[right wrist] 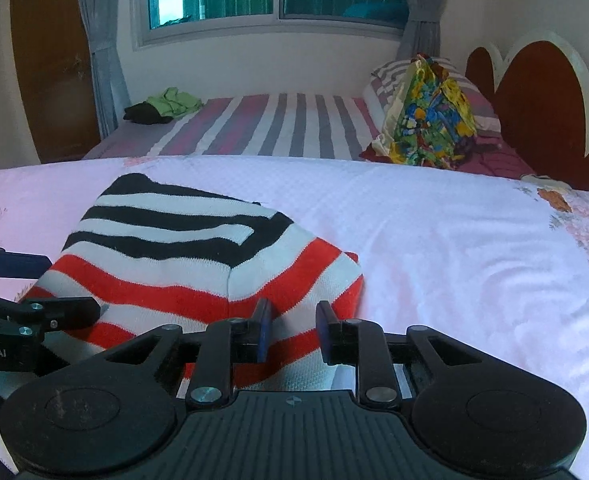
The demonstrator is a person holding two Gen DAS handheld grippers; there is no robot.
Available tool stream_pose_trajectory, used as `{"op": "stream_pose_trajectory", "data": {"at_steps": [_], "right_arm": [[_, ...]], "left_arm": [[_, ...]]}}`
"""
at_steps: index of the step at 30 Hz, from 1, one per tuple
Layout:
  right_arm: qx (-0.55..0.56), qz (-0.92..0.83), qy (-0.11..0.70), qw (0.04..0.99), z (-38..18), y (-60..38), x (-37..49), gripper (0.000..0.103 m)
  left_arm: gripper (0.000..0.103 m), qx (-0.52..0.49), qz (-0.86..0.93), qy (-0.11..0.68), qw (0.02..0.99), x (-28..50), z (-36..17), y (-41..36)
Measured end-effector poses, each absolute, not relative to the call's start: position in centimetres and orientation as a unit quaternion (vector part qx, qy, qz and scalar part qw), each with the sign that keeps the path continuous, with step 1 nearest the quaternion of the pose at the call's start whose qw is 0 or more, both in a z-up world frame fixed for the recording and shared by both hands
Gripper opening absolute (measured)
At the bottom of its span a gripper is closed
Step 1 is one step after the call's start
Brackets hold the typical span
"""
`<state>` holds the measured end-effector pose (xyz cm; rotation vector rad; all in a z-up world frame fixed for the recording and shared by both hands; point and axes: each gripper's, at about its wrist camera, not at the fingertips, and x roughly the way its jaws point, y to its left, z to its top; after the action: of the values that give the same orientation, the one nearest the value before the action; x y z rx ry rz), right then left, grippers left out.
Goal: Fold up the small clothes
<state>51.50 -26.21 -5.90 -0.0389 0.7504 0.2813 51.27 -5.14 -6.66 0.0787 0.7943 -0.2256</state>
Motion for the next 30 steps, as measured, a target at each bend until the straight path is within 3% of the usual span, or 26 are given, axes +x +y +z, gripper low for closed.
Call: {"op": "stream_pose_trajectory", "data": {"at_steps": [10,12,13,14,21,22,23,24,26,27,28,30], "right_arm": [[-0.036,0.129,0.369,0.920,-5.9,-25.7,51.2,0.027],[-0.031,0.130,0.369,0.920,-5.8,-25.9,51.1,0.028],[-0.028,0.130,0.369,0.920,-5.9,-26.0,51.1,0.028],[-0.027,0.131,0.369,0.920,-5.9,-26.0,51.0,0.028],[-0.021,0.134,0.371,0.919,-6.0,-26.2,51.0,0.028],[-0.021,0.135,0.371,0.918,-5.9,-26.3,51.1,0.028],[-0.020,0.137,0.372,0.918,-6.0,-26.3,51.1,0.028],[-0.017,0.139,0.374,0.917,-5.9,-26.5,51.1,0.028],[-0.009,0.139,0.374,0.917,-5.7,-26.9,51.1,0.029],[-0.003,0.136,0.374,0.918,-5.5,-27.1,51.0,0.035],[0.005,0.130,0.370,0.920,-5.3,-27.4,50.8,0.052],[0.022,0.134,0.361,0.923,-4.9,-27.9,50.2,0.058]], "left_arm": [[0.088,0.055,-0.075,0.378,0.921,50.8,-6.8,-5.7],[0.086,0.070,-0.074,0.371,0.923,50.5,-6.8,-6.0],[0.063,0.072,-0.097,0.371,0.921,50.2,-6.6,-5.9],[0.029,0.061,-0.113,0.371,0.920,50.0,-6.4,-5.6],[0.026,0.050,-0.105,0.347,0.931,48.8,-5.5,-5.3],[0.032,0.030,-0.106,0.334,0.936,48.2,-4.9,-4.9],[0.084,0.009,-0.104,0.309,0.945,47.4,-4.1,-4.4],[0.103,-0.008,-0.086,0.274,0.958,46.3,-3.4,-4.0],[0.102,-0.032,-0.087,0.268,0.959,46.0,-3.0,-3.3],[0.102,-0.038,-0.095,0.290,0.952,46.4,-3.0,-3.1],[0.102,-0.040,-0.096,0.300,0.948,46.7,-3.0,-3.1],[0.102,-0.030,-0.102,0.321,0.941,47.3,-3.2,-3.0]]}}
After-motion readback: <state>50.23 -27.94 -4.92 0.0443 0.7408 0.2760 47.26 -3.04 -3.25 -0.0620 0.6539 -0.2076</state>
